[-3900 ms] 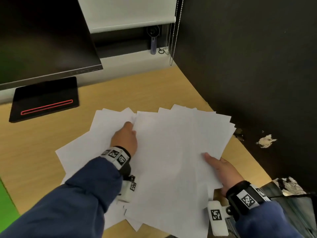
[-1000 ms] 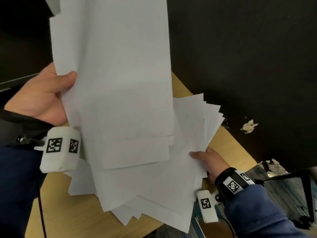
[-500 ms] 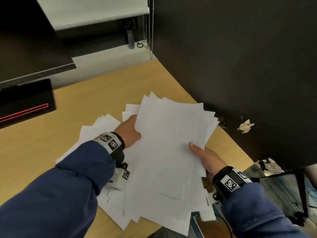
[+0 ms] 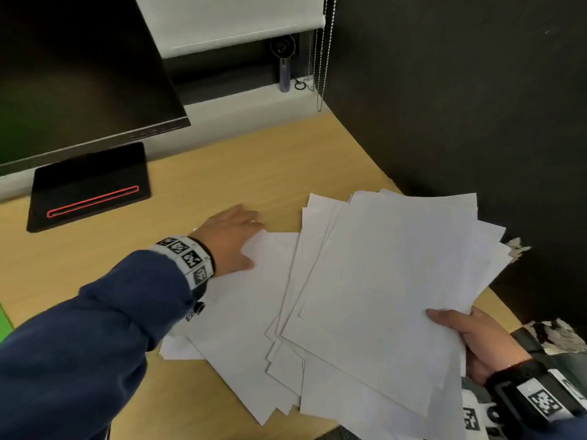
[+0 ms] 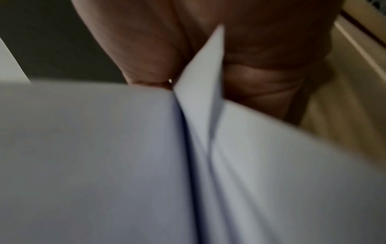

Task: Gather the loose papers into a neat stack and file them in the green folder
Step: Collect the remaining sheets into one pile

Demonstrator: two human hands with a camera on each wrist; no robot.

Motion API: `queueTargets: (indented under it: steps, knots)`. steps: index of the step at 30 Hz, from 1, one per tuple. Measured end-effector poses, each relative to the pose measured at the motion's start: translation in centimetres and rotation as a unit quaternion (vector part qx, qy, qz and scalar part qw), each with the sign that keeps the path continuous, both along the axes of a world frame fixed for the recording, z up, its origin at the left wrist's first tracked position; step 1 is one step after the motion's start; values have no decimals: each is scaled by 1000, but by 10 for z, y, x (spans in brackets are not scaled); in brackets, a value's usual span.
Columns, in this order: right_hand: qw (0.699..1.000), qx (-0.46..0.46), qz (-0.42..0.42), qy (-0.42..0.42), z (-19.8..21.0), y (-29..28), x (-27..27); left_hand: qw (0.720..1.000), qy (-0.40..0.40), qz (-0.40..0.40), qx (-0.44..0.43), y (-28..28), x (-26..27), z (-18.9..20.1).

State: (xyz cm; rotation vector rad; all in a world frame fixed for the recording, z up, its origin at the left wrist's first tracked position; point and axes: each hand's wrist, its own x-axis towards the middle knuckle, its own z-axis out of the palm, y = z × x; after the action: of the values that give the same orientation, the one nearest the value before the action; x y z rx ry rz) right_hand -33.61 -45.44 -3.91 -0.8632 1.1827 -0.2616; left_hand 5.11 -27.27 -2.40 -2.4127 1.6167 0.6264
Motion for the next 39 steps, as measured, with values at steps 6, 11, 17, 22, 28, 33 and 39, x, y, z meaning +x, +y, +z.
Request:
queueTargets:
  steps: [6,11,17,22,28,33,39]
  knots:
    - [1000,15,-17,-9,-3,1,-6,992,-60,-89,65,-29,-17,3]
    - [999,16,-38,-14,-1,3,-11,990,-65,-15,122,-24,-10,10]
    - [999,19,-42,-12,0,3,-9,991,-37,23,129,-14,-14,13]
    - [999,24,-36,-6,2,2,-7,986,-23,47,159,-4,-17,15]
    - [999,20,-38,7,4,3,-6,987,10,73,142,4,-28,13]
    - [999,14,-31,12,3,3,-4,981,93,97,138,21,-23,12]
    - [1000,2,3,-5,2,9,20,940,151,304,-44,109,28,40]
